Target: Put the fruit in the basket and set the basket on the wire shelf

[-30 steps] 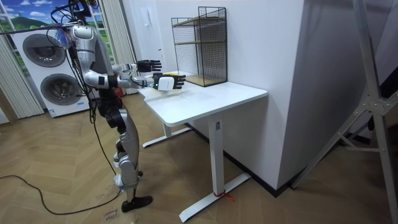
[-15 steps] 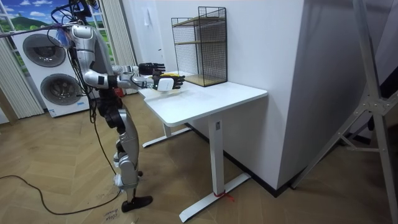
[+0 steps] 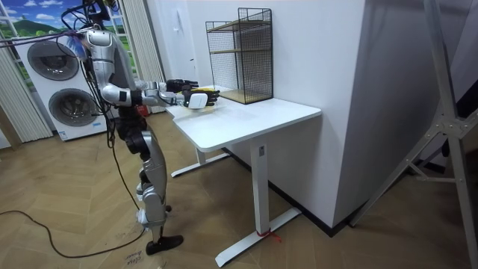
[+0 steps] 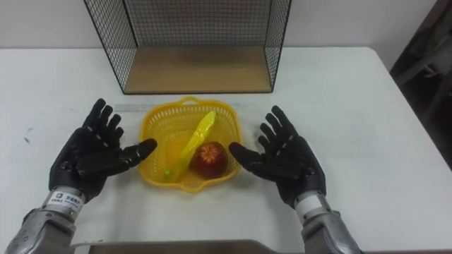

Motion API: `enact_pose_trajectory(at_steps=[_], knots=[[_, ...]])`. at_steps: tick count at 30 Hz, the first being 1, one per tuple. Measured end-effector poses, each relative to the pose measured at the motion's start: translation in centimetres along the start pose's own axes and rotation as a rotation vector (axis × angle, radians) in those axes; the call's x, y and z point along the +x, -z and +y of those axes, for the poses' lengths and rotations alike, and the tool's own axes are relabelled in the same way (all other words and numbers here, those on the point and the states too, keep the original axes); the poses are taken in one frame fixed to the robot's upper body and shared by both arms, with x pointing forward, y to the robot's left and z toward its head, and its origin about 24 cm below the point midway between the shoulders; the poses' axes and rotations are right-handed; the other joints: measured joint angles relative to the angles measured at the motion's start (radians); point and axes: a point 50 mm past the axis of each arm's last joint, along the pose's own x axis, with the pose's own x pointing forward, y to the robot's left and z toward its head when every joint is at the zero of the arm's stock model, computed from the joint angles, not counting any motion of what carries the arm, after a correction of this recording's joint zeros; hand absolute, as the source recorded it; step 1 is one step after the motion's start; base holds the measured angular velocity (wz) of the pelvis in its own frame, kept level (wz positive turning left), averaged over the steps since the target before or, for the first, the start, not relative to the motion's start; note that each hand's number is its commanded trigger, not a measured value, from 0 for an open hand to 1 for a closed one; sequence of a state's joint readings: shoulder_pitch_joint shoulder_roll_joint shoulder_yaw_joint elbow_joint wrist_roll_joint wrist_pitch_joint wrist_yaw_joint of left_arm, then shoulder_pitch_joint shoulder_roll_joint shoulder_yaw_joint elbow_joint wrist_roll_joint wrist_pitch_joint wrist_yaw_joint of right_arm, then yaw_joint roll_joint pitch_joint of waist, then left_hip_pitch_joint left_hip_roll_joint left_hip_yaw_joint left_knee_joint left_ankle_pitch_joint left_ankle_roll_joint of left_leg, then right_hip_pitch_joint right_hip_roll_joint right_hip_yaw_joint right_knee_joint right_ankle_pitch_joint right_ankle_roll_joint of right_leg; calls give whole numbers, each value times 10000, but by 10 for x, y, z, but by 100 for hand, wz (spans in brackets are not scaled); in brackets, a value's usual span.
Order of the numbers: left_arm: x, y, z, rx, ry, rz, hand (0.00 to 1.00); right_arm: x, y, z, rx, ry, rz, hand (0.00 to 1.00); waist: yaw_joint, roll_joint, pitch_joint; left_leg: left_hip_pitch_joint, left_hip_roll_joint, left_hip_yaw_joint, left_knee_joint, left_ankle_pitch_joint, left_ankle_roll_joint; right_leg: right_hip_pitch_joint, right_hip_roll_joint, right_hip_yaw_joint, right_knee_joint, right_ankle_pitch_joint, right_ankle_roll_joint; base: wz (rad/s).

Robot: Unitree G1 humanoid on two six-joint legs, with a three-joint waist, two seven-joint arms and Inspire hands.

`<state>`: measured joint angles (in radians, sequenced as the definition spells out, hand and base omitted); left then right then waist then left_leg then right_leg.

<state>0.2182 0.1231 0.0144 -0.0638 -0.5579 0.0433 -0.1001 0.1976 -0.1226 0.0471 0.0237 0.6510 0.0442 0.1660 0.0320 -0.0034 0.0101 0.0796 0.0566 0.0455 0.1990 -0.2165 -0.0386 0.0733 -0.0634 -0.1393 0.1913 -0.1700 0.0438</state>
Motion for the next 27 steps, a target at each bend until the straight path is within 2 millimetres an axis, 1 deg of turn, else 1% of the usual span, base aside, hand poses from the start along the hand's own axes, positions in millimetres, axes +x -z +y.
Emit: enact_pose_trajectory(at_steps=[2,4,5,7,12,23,27], knots=[[0,2,0,-19,-15,91,0,1,0,2,198,-82,-10,0,18,3,10,-9,0,0,-12,0,0,6,0,3,1,0,0,0],[0,8,1,-29,-38,351,0,4,-1,5,192,-223,-57,0,20,41,44,-23,0,0,-28,0,0,10,0,-1,0,0,0,0],[0,10,0,-37,-23,426,0,5,-2,6,186,-266,-69,0,14,45,47,-27,0,0,-36,0,0,9,1,-2,-5,0,1,0],[0,15,-3,-61,116,640,0,6,-1,9,227,-380,-39,0,20,46,47,-26,4,-3,-92,0,0,5,13,-8,-26,0,1,0],[0,17,-7,-70,242,739,0,8,1,13,265,-580,68,0,16,47,45,-34,3,-1,-112,0,0,-19,12,-8,-40,-1,1,0],[0,21,-11,-79,425,1032,0,8,1,14,259,-600,71,0,11,40,40,-26,3,0,-90,2,-1,-52,12,1,-45,-1,1,0],[0,23,-13,-83,509,1101,0,8,1,14,249,-606,75,0,-21,13,22,-68,3,0,-66,2,-2,-51,12,0,-28,0,1,0]])
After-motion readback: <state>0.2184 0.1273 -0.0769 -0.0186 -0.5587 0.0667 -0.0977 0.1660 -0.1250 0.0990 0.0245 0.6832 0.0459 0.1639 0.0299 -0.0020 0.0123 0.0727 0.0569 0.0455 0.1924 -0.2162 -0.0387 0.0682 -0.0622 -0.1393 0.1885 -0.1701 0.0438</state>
